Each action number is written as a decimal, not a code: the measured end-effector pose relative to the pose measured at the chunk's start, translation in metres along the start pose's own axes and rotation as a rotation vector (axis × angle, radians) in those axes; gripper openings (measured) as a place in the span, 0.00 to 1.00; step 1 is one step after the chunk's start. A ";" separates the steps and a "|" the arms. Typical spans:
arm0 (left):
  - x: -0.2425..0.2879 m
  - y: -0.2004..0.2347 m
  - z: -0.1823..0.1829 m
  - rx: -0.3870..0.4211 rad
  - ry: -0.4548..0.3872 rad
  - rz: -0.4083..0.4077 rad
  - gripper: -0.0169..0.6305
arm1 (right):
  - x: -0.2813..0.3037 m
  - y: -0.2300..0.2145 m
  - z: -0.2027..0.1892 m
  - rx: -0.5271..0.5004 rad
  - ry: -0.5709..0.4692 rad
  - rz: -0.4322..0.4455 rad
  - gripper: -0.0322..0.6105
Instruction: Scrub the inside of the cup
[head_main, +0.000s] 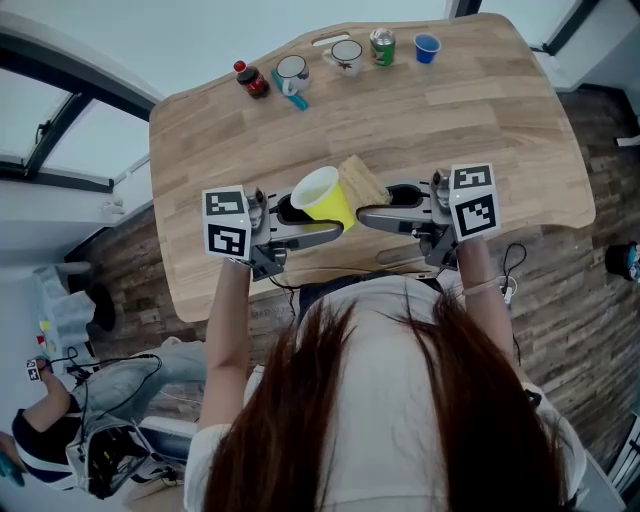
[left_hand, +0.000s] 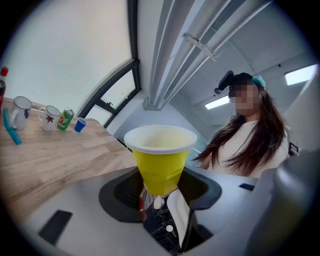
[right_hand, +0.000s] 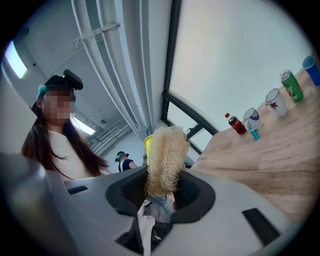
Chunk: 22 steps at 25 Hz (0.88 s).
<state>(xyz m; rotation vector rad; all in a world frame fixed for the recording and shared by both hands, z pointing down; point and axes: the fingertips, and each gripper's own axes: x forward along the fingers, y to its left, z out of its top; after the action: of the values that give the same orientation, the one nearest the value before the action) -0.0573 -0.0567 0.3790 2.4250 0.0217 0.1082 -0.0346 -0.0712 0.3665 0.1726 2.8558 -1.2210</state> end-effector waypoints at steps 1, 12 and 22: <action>0.000 -0.002 0.000 -0.006 -0.001 -0.014 0.36 | 0.000 0.001 0.000 0.005 0.000 0.011 0.25; 0.001 0.006 0.004 -0.004 -0.019 0.036 0.36 | 0.000 0.000 0.003 -0.038 -0.007 -0.041 0.25; -0.001 0.017 0.006 -0.012 -0.027 0.090 0.36 | 0.001 -0.004 0.006 -0.096 -0.002 -0.112 0.25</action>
<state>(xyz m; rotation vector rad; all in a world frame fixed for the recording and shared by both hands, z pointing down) -0.0581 -0.0731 0.3853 2.4155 -0.1003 0.1164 -0.0363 -0.0784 0.3653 0.0084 2.9504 -1.0963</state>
